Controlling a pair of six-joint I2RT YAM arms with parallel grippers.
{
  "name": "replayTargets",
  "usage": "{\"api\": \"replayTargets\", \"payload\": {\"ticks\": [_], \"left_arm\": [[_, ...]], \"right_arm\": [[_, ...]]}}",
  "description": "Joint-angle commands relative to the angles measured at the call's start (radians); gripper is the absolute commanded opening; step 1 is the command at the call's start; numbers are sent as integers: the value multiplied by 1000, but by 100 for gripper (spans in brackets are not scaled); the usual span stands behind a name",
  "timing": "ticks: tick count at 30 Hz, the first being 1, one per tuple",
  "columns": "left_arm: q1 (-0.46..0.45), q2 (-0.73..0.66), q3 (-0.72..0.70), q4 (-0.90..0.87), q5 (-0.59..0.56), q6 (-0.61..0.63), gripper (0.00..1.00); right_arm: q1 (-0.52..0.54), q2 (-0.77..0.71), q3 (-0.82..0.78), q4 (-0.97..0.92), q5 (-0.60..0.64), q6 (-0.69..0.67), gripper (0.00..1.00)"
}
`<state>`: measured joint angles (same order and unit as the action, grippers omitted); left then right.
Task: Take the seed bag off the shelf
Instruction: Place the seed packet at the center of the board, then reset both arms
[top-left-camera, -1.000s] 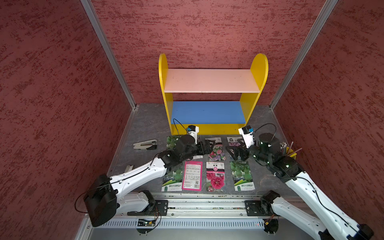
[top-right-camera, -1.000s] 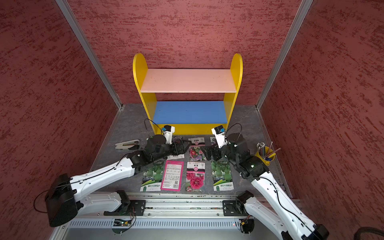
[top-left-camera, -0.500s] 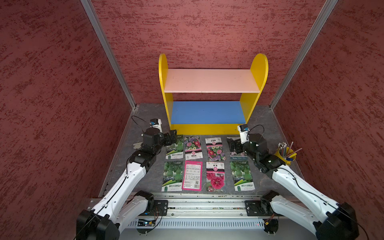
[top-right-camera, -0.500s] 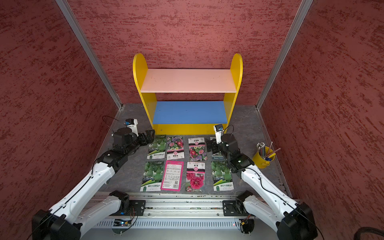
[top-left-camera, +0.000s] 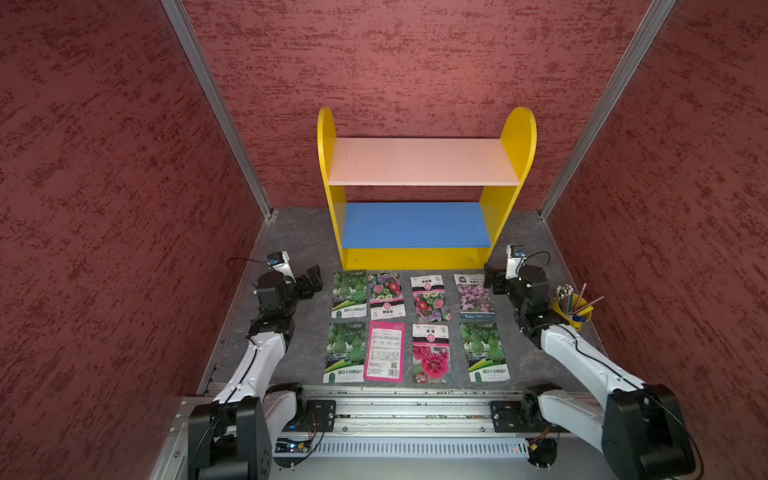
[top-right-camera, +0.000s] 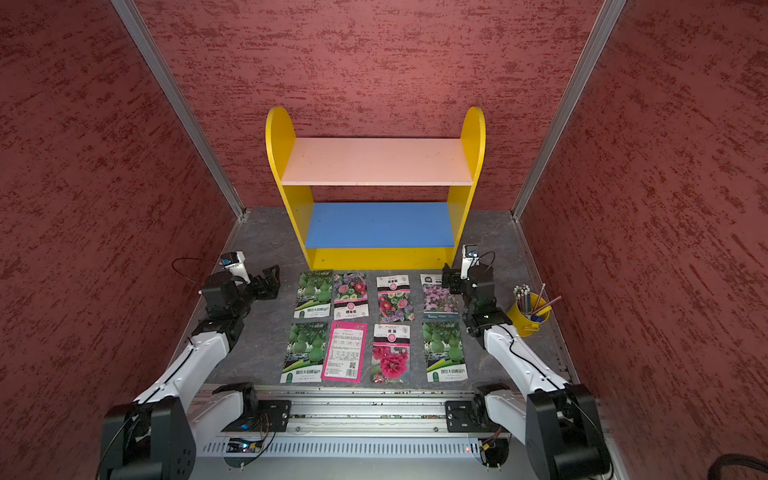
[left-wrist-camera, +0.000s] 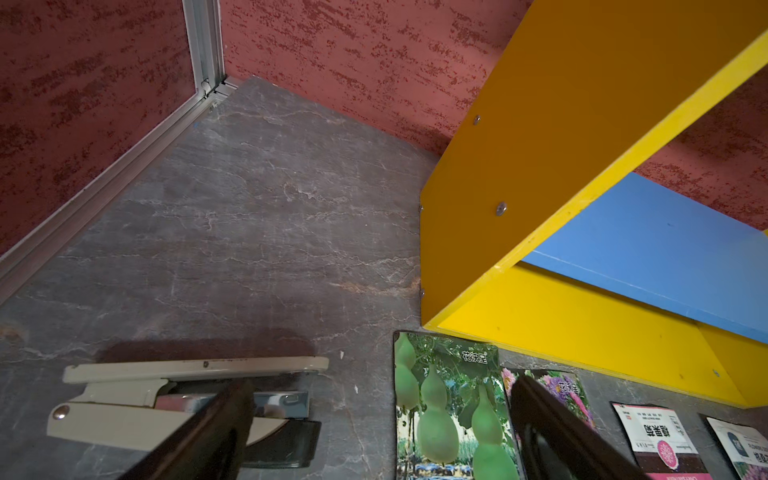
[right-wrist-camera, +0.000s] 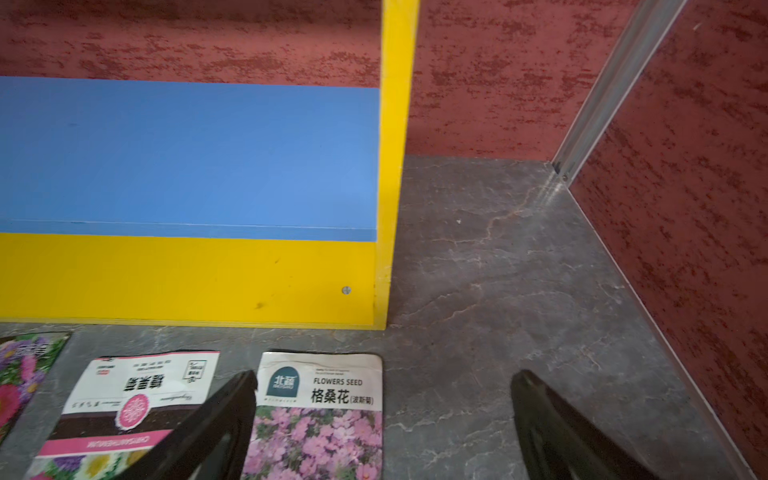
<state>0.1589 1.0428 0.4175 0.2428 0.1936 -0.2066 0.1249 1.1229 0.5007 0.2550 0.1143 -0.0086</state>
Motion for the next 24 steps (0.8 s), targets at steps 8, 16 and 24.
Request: {"api": "replayTargets", "payload": {"ticks": [8,16,24], "left_arm": [[39,196,-125,570,78,90,100],[8,423,-164,840,46,121,100],[-35,503,-134,861,8,158,100]], "right_arm": [[-119,143,-54,333,-133,11,98],[-146,260,-71,465,-195,10,98],[-148,373,-120,637,-213,9,98]]}}
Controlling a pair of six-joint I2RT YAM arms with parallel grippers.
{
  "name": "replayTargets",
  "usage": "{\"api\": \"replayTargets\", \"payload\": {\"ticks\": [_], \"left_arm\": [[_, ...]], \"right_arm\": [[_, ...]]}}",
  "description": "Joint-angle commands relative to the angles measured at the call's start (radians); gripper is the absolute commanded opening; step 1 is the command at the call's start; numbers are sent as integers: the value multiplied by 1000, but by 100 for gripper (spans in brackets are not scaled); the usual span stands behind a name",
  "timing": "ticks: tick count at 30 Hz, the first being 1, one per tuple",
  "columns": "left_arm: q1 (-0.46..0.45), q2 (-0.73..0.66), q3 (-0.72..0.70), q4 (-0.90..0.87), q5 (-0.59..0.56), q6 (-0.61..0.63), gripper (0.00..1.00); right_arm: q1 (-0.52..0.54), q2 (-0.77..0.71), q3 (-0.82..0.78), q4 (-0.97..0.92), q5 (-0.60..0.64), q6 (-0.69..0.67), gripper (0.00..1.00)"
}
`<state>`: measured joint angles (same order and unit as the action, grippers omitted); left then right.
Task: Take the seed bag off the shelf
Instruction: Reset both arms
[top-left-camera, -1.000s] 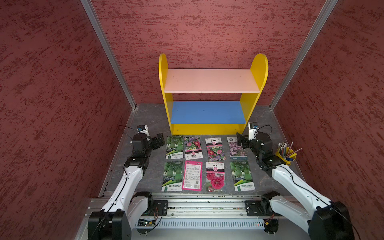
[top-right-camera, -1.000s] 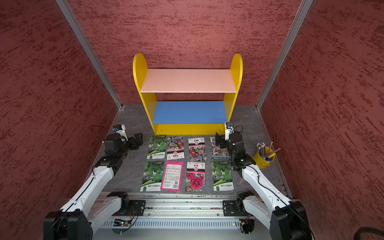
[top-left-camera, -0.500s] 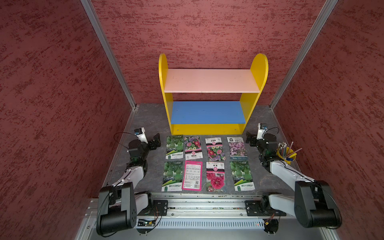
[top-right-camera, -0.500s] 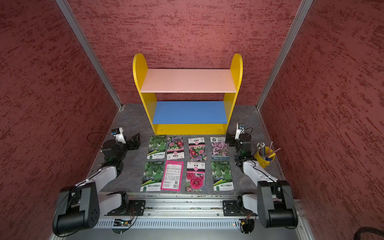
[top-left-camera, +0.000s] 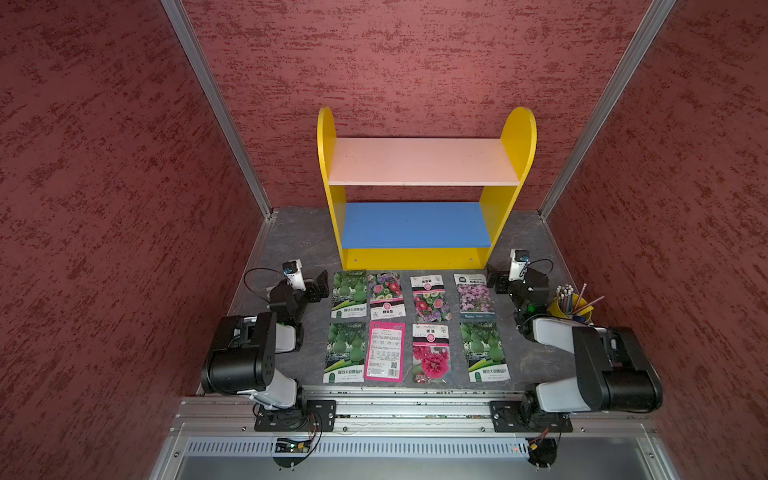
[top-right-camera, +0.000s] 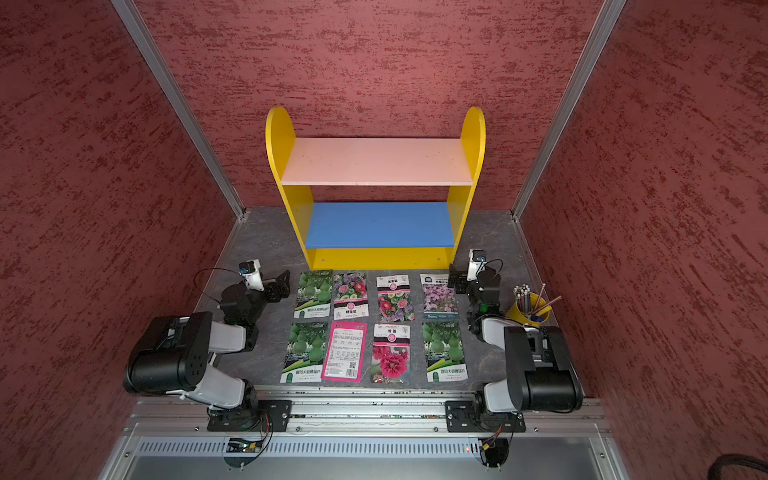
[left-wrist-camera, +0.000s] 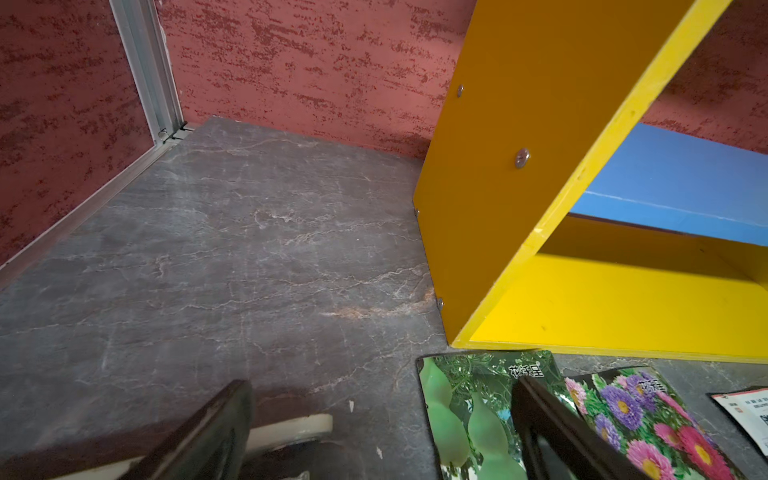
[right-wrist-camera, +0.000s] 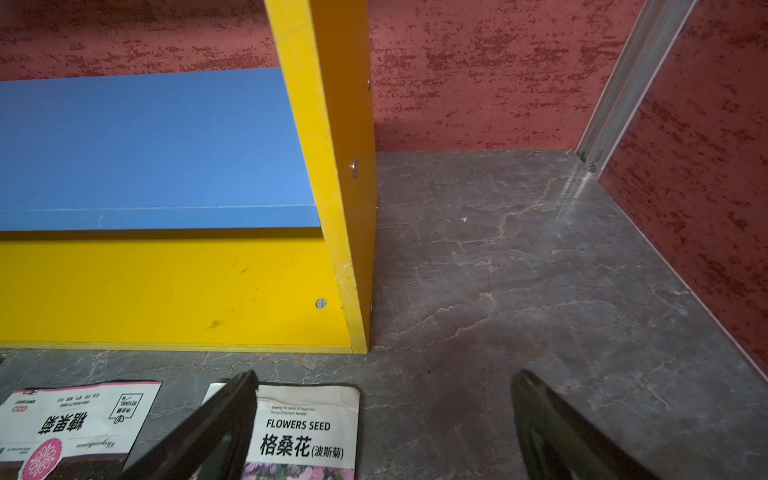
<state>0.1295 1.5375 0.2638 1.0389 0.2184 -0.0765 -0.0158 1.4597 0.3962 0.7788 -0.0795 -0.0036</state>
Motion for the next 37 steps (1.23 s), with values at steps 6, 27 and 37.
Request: {"api": "replayTargets", "payload": {"ticks": [6,27,37], "left_arm": [[-17,3,76,-52,-21,42,100],[-37,-2,94,-94,-52,57,100],[-37,-1,94,-94,-53,57,100]], "right_arm": [[-7,67,-13,128,-20,4,98],[-7,88,-16,149,-21,0,99],[-5,89,-13,146,-30,-6,98]]}}
